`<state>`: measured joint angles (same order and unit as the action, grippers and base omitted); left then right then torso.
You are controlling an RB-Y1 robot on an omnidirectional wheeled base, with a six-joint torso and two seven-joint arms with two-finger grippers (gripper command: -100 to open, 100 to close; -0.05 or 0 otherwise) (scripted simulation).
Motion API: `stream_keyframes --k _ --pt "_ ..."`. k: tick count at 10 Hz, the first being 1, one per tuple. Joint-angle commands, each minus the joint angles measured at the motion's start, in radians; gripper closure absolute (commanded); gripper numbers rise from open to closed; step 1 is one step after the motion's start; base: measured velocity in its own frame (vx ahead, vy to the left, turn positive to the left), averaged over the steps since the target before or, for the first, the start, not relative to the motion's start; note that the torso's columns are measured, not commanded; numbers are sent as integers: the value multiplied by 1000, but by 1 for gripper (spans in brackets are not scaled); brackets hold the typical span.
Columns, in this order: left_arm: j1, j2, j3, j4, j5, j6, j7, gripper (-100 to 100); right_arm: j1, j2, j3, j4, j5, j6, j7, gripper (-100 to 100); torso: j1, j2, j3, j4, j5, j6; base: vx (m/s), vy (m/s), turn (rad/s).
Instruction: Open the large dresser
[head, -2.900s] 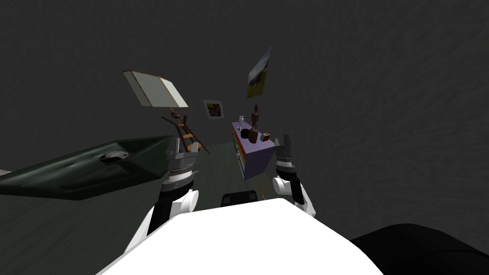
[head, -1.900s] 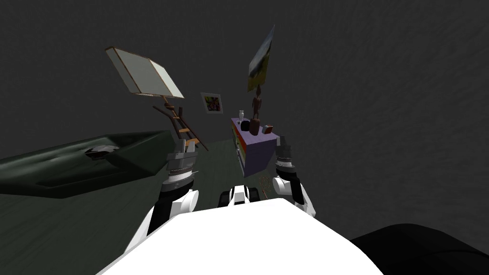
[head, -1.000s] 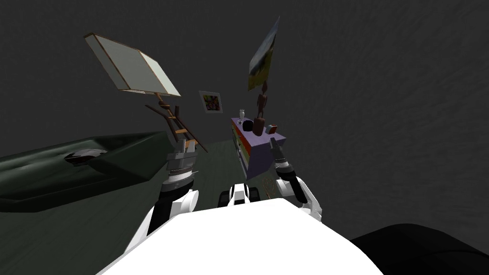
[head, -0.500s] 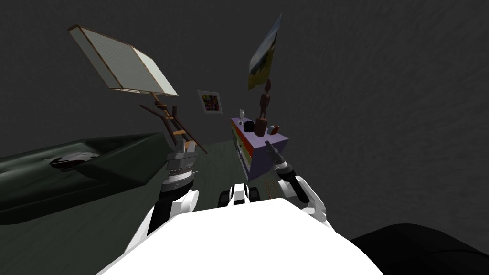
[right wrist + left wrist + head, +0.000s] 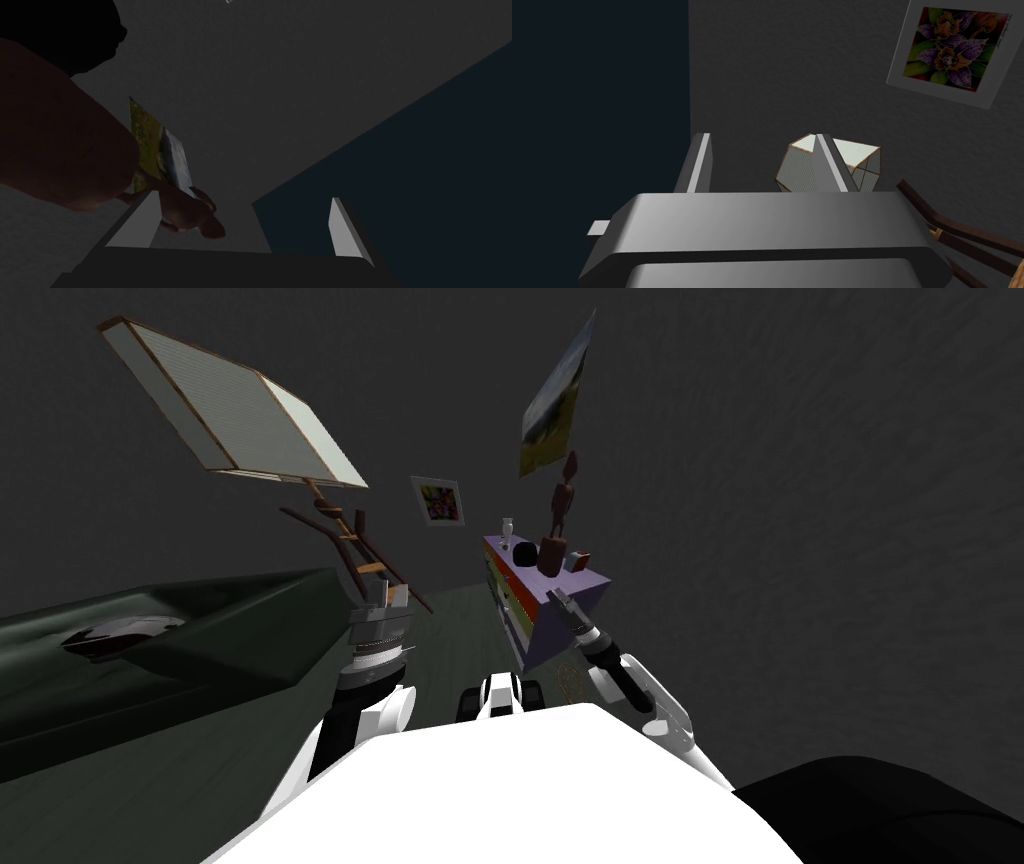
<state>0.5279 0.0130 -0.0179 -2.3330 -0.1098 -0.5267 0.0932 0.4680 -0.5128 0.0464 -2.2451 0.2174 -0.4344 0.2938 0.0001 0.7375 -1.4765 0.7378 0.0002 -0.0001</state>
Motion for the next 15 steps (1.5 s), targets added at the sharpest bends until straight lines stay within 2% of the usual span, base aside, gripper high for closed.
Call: stream_keyframes --k 1,2,3,8,15 --pt "0 0 0 0 0 0 0 0 -6 -72 8 9 35 13 16 -100 0 0 0 0 0 0 67 74 -29" --pt "0 0 0 0 0 0 0 0 -6 -106 15 16 66 20 31 -100 -1 2 1 0 0 0 85 93 -49" --pt "0 0 0 0 0 0 0 0 -6 -129 15 16 66 20 31 -100 0 0 1 0 0 0 72 79 -28" --pt "0 0 0 0 0 0 0 0 -8 -277 41 42 159 42 77 -100 0 1 0 0 0 0 84 93 -38" --pt "0 0 0 0 0 0 0 0 -14 -485 74 76 246 65 123 -100 0 0 0 0 0 0 89 90 -27"
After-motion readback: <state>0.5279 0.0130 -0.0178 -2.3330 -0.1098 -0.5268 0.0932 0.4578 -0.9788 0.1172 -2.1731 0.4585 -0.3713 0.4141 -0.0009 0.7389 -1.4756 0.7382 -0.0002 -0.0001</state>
